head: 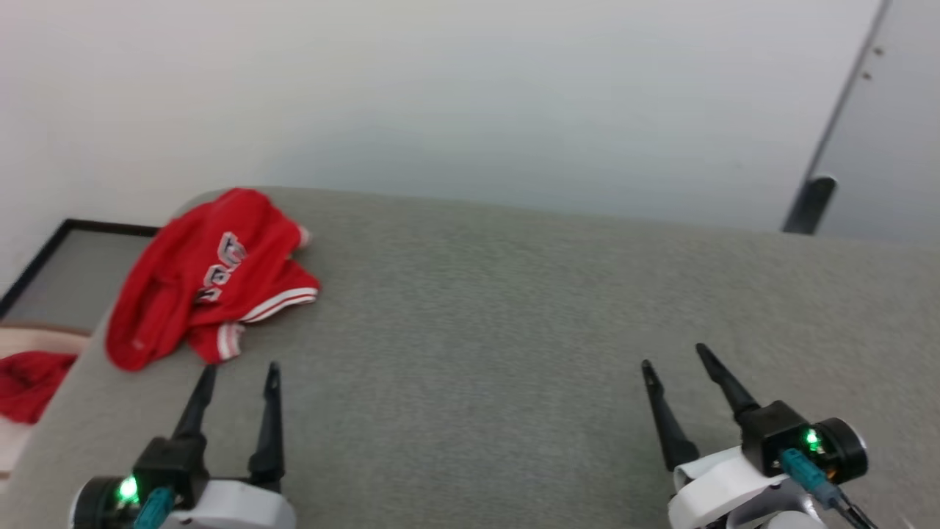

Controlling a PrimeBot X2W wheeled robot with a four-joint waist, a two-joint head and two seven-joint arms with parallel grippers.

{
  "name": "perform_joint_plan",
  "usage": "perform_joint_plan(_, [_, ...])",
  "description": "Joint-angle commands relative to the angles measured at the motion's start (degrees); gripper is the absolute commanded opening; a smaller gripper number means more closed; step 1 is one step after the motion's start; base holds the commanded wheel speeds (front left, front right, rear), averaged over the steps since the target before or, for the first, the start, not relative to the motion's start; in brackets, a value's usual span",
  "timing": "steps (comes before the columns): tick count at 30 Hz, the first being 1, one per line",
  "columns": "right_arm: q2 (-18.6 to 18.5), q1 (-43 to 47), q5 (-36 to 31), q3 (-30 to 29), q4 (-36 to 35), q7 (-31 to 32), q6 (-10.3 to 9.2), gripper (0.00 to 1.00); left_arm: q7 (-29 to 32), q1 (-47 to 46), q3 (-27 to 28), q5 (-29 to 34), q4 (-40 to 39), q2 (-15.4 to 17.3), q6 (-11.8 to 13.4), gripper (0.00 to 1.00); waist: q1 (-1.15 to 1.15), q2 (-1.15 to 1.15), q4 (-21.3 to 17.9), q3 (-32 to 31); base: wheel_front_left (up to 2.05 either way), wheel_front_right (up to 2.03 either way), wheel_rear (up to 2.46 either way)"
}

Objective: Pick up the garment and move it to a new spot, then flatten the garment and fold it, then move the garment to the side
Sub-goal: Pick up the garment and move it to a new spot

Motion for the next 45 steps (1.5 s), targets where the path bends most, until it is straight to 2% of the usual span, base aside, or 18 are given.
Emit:
perform_joint_plan(1, [0.12, -0.41, -0.97, 0.8, 0.16, -0.49, 0.04, 1.0, -0.47, 0.78, 0.57, 1.32, -0.05, 0.36, 0.36, 1.0, 0.0, 0.0, 3.68, -2.23, 0.0, 0.0, 0.0])
perform_joint_plan(8, [0.1, 0.35, 0.73, 3.4, 0.71, -0.56, 0.03, 1.0, -0.43, 2.92, 2.89, 1.08, -0.28, 0.85, 0.5, 1.0, 0.0, 0.0, 8.28, -3.95, 0.0, 0.0, 0.0])
perform_joint_plan(13, [0.11, 0.55, 1.38, 3.97, 1.0, -0.56, 0.03, 1.0, -0.43, 3.84, 3.98, 0.72, -0.48, 0.64, 0.23, 1.0, 0.0, 0.0, 10.1, -4.3, 0.0, 0.0, 0.0])
perform_joint_plan(20, [0.07, 0.09, 0.95, 3.98, 1.04, -0.46, 0.03, 1.0, -0.42, 0.85, 5.78, -1.34, 1.14, 0.92, -0.46, 1.0, 0.0, 0.0, 9.78, -2.86, 0.0, 0.0, 0.0])
perform_joint_plan(23, [0.09, -0.47, 0.23, 3.57, 1.03, -0.35, 0.03, 1.0, 1.01, -2.88, 6.27, -3.72, 3.11, 2.35, -1.39, 1.0, 0.0, 0.0, 8.72, -1.27, 0.0, 0.0, 0.0])
perform_joint_plan(30, [-0.18, -3.41, -3.19, 2.35, -1.79, 1.1, 0.03, 1.0, 10.48, -15.76, 6.69, -11.69, 6.43, 8.43, -3.02, 1.0, 0.0, 0.0, 5.18, 7.62, 0.0, 0.0, 0.0])
perform_joint_plan(37, [-2.62, -6.03, -4.47, 1.39, -6.48, 3.18, 0.03, 1.0, 23.69, -29.64, 2.2, -20.8, 11.44, 15.81, -3.35, 1.0, 0.0, 0.0, 2.62, 16.94, 0.0, 0.0, 0.0])
perform_joint_plan(41, [-4.27, -7.18, -4.53, 0.88, -9.52, 4.66, 0.03, 1.0, 31.06, -37.43, 0.43, -26.56, 17.01, 19.53, -3.37, 1.0, 0.0, 0.0, 1.7, 21.18, 0.0, 0.0, 0.0])
perform_joint_plan(45, [-5.91, -7.84, -4.14, 0.55, -12.62, 6.26, 0.03, 1.0, 36.74, -44.67, -1.12, -29.02, 24.21, 21.45, -3.38, 1.0, 0.0, 0.0, 0.86, 24.87, 0.0, 0.0, 0.0])
